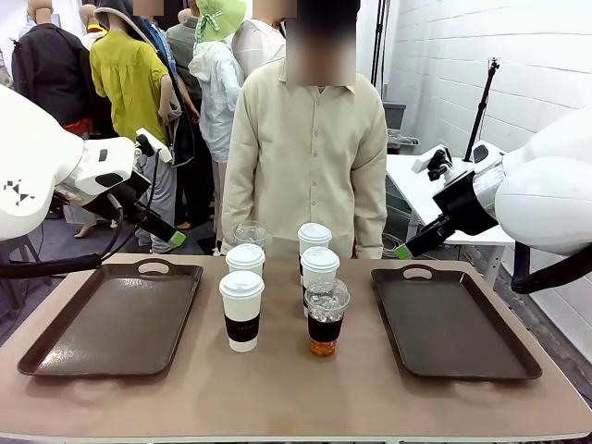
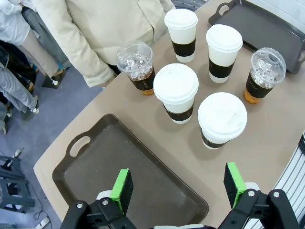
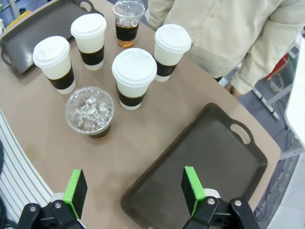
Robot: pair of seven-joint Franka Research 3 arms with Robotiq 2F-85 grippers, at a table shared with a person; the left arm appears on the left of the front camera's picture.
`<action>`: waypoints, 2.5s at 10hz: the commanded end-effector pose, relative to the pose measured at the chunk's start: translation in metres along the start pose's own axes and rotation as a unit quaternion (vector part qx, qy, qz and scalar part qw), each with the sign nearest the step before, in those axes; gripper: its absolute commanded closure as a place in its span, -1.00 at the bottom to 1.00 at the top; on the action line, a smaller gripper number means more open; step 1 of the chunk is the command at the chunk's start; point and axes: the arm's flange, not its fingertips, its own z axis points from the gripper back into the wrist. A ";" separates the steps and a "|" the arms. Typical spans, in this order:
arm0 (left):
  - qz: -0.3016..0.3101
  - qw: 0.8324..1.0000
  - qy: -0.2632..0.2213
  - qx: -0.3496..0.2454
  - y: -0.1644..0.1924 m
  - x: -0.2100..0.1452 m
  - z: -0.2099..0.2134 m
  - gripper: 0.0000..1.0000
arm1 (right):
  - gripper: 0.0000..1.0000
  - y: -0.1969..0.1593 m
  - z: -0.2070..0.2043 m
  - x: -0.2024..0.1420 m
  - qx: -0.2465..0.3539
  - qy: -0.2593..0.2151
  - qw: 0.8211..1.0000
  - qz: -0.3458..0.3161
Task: Distribute the coffee onto the tray.
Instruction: Pick up one iced Americano and place it on the right Handle tray.
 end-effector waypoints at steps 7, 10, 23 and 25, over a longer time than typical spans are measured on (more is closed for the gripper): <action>0.000 1.000 0.002 -0.002 0.000 -0.001 0.000 -1.00 | -1.00 0.000 0.000 -0.001 0.002 0.002 1.000 0.000; 0.000 1.000 0.002 -0.002 0.000 -0.001 0.000 -1.00 | -1.00 0.000 0.000 -0.001 0.002 0.002 1.000 0.000; 0.000 1.000 0.002 -0.002 0.000 -0.001 0.000 -1.00 | -1.00 -0.003 0.000 0.005 -0.001 0.017 1.000 0.017; 0.000 1.000 0.002 -0.002 0.000 -0.001 0.000 -1.00 | -1.00 -0.010 -0.003 0.013 0.009 0.066 0.996 0.058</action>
